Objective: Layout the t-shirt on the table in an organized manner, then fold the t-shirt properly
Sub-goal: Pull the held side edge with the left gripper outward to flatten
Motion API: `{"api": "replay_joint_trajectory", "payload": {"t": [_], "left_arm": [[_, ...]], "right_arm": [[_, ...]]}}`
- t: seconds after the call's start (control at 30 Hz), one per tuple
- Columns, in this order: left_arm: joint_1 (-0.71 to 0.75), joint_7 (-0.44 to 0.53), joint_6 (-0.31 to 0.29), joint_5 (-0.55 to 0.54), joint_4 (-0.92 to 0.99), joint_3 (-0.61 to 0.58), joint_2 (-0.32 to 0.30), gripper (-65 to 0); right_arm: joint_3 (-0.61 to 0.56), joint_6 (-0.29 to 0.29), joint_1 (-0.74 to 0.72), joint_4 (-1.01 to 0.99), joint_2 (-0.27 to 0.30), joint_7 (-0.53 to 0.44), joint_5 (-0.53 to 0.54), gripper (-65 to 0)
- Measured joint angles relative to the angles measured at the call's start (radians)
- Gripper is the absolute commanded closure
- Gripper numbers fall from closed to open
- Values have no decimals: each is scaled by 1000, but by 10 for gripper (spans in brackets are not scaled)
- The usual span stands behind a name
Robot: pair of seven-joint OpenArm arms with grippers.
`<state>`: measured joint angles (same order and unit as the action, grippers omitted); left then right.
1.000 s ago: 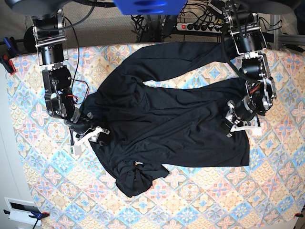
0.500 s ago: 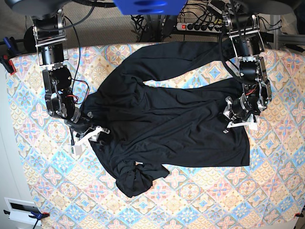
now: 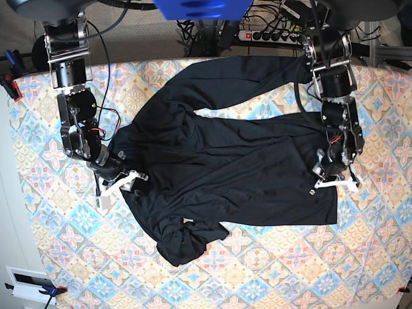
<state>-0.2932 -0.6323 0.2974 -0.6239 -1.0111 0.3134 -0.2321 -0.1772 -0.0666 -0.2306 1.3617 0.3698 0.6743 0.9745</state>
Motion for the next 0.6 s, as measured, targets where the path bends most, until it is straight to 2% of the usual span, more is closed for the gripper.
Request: {"api": "replay_joint_trajectory", "payload": {"t": [0.1, 0.23, 0.37, 0.53, 0.6], "left_arm": [[-57, 127, -35, 45, 119, 0, 1, -4], [-165, 295, -21, 129, 304, -1, 7, -4], [-252, 424, -49, 189, 478, -1, 2, -4], [-320, 517, -47, 268, 601, 0, 12, -4], [-340, 549, -19, 295, 632, 0, 19, -4]], "right_arm": [[-2, -2, 0, 1, 0, 0, 2, -218], [-3, -1, 15, 3, 2, -11, 3, -218], [-4, -2, 91, 4, -1, 5, 1, -218], [-4, 5, 125, 15, 2, 8, -2, -218], [-3, 7, 119, 58, 2, 3, -2, -218]]}}
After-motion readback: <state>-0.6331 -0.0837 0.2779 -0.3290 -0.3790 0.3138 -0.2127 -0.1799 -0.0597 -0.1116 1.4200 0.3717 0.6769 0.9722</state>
